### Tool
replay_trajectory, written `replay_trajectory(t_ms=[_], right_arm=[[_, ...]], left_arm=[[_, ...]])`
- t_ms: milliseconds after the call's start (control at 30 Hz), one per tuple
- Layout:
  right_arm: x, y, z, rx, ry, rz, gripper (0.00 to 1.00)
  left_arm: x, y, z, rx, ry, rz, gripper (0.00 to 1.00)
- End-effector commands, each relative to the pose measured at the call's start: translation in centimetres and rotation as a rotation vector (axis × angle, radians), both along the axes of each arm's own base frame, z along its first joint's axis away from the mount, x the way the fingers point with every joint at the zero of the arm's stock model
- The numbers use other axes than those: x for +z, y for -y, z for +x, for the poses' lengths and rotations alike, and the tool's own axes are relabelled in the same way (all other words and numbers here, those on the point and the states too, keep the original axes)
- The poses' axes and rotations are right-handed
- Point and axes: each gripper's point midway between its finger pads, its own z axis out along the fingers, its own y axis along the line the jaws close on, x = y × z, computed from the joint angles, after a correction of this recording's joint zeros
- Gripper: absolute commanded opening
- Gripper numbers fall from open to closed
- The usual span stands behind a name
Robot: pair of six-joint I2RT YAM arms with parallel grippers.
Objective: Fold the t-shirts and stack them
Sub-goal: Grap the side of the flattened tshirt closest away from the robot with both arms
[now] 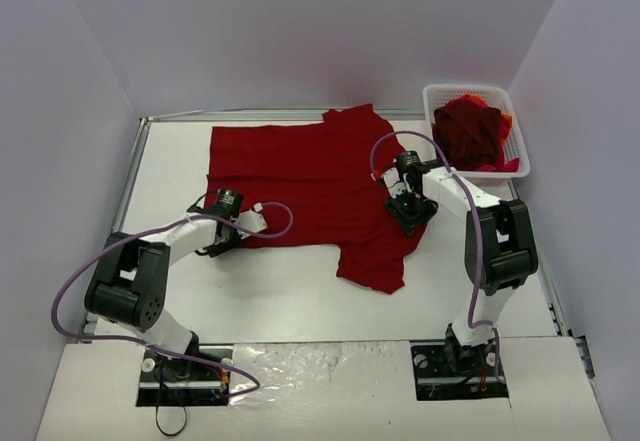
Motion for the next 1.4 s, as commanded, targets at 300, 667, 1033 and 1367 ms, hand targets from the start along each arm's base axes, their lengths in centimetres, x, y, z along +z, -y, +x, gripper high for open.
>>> replay_trajectory(t_ms=[300, 667, 1033, 1367], right_arm=[[0.2, 0.6, -1.0, -0.012, -0.024, -0.011, 0.45], [0.9, 0.6, -0.8, -0.013, -0.001, -0.011, 0.45], [3.8, -1.1, -1.3, 0.096, 0.057, 0.090, 0.45], [7.2, -6.1, -6.7, 0.376, 0.024, 0.196, 0.47]], left_arm=[[-3.5, 1.5, -4.5, -0.052, -0.289, -0.126, 0.30], [-2.3, 1.8, -4.0, -0.032, -0.282, -0.178, 0.02], [3.4, 1.9, -0.9, 0.161, 0.042, -0.290, 0.02], [3.7, 0.9, 0.4, 0.297, 0.068, -0.326, 0.02]])
